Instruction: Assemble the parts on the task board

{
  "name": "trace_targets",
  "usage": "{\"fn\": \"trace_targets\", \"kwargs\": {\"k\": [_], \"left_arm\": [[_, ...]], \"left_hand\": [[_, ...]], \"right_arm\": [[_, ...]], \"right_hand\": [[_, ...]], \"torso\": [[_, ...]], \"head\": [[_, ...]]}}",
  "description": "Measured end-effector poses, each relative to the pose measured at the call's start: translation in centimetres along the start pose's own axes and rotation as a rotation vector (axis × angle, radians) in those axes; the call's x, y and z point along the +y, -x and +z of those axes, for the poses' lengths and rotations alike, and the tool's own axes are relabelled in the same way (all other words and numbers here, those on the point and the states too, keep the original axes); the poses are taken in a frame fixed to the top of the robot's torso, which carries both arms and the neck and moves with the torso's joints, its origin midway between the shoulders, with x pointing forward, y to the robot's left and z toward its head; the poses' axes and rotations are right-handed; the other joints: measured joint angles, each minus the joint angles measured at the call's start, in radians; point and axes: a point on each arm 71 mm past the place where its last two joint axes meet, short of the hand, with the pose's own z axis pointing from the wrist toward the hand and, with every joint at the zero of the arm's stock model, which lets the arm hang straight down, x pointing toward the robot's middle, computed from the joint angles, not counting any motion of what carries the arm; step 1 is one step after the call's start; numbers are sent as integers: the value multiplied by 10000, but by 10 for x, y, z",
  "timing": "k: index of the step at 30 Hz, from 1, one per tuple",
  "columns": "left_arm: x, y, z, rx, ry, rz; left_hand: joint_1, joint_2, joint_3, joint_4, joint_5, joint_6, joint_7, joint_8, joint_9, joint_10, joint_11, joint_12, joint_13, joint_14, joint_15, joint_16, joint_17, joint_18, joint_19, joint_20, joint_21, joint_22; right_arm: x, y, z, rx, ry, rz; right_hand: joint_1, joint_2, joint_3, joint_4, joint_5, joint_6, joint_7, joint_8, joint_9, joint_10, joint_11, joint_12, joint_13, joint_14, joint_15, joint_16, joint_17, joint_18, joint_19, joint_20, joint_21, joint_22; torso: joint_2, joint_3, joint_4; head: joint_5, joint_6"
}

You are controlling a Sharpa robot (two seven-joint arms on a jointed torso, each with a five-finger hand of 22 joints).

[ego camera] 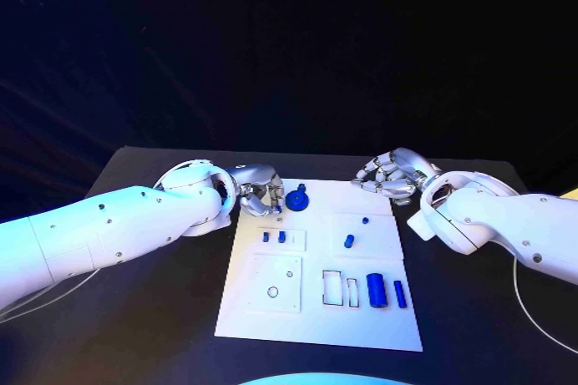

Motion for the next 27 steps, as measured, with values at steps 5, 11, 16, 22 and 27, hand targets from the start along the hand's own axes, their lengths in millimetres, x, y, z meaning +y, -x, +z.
{"fn": "trace_targets", "kwargs": {"k": [5, 11, 16, 22, 27], "left_arm": [[1, -3, 3, 130, 70, -20], [4, -5, 3, 279, 192, -23], [5, -7, 4, 403, 224, -17], [4, -9, 4, 595, 210, -9], [3, -10, 4, 727, 194, -5]], "left_hand": [[0, 0, 0, 0, 0, 36, -36, -36, 0, 0, 0, 0, 0, 0, 0, 0, 16, 0, 0, 0, 0, 0], [0, 0, 0, 0, 0, 36, -36, -36, -1, 0, 0, 0, 0, 0, 0, 0, 15, 1, 0, 0, 0, -1], [0, 0, 0, 0, 0, 36, -36, -36, -1, -1, 0, 0, 0, 0, 0, 0, 14, 0, -1, 0, 0, -2], [0, 0, 0, 0, 0, 36, -35, -36, 3, -1, 1, -41, 1, 0, 0, 0, 3, 0, -1, 0, 0, -2], [0, 0, 0, 0, 0, 36, -35, -36, 8, 38, -37, -46, 1, -1, 0, 0, 3, 0, 35, -35, -1, 18]], "right_arm": [[0, 0, 0, -3, -3, -1], [0, 0, 0, -3, -7, -1], [-1, 0, 0, -4, -12, -3], [-1, 0, 0, -3, -10, -2], [0, 0, 0, -4, -8, -2]], "right_hand": [[0, 0, 0, 0, 0, 0, 0, 0, 0, 0, 0, 0, -1, 0, 0, 0, 0, 0, 0, 0, 0, -1], [0, 0, 0, 0, 0, 0, 0, 0, 0, 0, 0, 0, -2, 0, 0, 0, -1, 0, 0, 0, 0, -1], [0, 0, 0, 0, 0, 0, 0, 0, 0, 0, 0, 0, -2, 0, 0, 0, -1, 0, 0, 0, 0, -2], [0, 0, 0, 0, 0, 0, 0, 0, 0, 0, 0, 0, -3, 0, 0, 0, -1, 0, 0, 0, 0, -2], [0, 0, 5, -1, 4, 0, 0, 0, -2, 12, 10, 0, -9, 0, 0, -14, -2, 0, 0, 0, -11, -3]], "torso": [[8, 0, -20], [14, 3, -25], [19, 6, -26], [18, 6, -20], [12, 6, -20]], "head": [[24, 1], [20, -26], [9, -32], [5, -55], [2, -60]]}}
